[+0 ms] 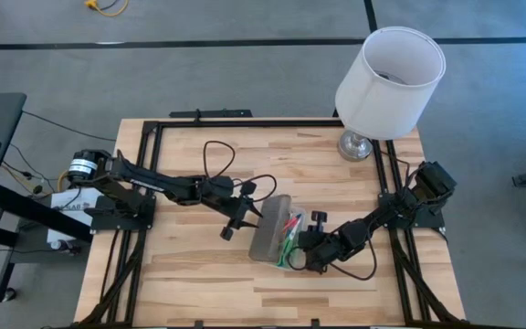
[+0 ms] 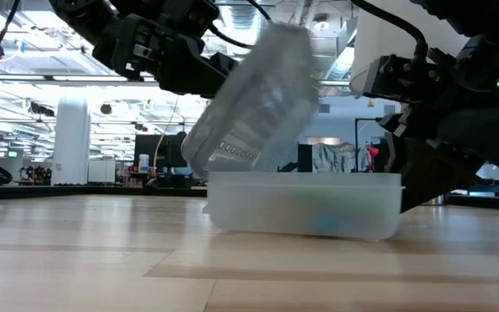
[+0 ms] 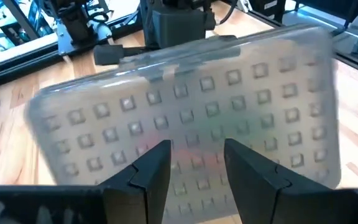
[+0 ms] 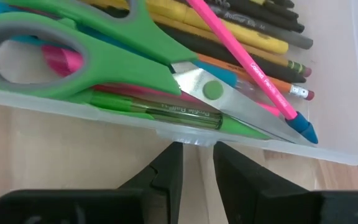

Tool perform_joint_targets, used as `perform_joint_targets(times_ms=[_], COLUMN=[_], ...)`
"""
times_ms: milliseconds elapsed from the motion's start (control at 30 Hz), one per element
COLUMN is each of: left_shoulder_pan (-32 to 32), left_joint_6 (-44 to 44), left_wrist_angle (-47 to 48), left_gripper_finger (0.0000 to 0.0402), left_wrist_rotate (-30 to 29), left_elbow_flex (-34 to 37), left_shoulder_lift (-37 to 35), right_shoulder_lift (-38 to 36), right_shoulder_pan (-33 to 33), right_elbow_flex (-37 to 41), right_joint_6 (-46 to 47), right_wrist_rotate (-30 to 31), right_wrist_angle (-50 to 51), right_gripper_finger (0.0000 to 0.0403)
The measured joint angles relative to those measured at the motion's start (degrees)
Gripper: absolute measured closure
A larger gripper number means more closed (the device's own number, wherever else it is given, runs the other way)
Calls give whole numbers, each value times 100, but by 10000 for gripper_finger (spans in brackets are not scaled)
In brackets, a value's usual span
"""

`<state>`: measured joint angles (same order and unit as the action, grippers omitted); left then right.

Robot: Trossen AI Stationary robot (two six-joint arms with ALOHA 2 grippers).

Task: Pick & place school supplies into a supply box
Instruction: Close the gray supply box

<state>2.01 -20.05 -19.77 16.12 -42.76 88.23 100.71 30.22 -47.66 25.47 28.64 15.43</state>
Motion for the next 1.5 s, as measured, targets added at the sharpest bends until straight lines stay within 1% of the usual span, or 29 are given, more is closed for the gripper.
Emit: perform_joint_targets(times_ms=[167, 500, 700, 800, 867, 1000, 1100, 1200, 1267, 1333, 1433, 1500], left_shoulder_pan=[75, 132, 130, 127, 128, 130, 126, 128, 132, 132, 131, 128], left_joint_6=[-2, -5, 83, 277, 443, 691, 858, 929, 968, 1018, 1073, 1101], left_wrist_angle=[-89, -21, 128, 299, 520, 996, 1007, 891, 776, 514, 222, 140], left_gripper_finger=[255, 255, 255, 255, 255, 255, 255, 255, 255, 255, 255, 255], left_wrist_rotate=[9, -18, -446, -500, -570, -904, -951, -905, -827, -626, -435, -404], left_elbow_flex=[0, 0, 0, 0, 0, 52, 149, 162, 164, 169, 170, 168], left_shoulder_lift=[2, 2, 2, 2, 2, 10, 199, 537, 833, 1121, 1454, 1552], right_shoulder_lift=[0, 0, 0, 0, 0, 0, 0, 0, 0, 0, 0, 0], right_shoulder_pan=[0, 0, 7, 9, -30, -108, -213, -363, -484, -608, -769, -848], right_elbow_flex=[-4, -4, -4, -4, -4, -4, -4, -4, -4, -4, 1, 4], right_joint_6=[-213, -218, -122, -63, -63, -52, -52, -195, -415, -601, -789, -800], right_wrist_rotate=[-2, -7, -17, -9, 94, 436, 459, 471, 479, 489, 471, 464], right_wrist_angle=[-269, -264, 53, 77, 51, 39, 18, -94, -255, -405, -502, -514], right_gripper_finger=[317, 317, 317, 317, 317, 317, 317, 317, 317, 317, 317, 317])
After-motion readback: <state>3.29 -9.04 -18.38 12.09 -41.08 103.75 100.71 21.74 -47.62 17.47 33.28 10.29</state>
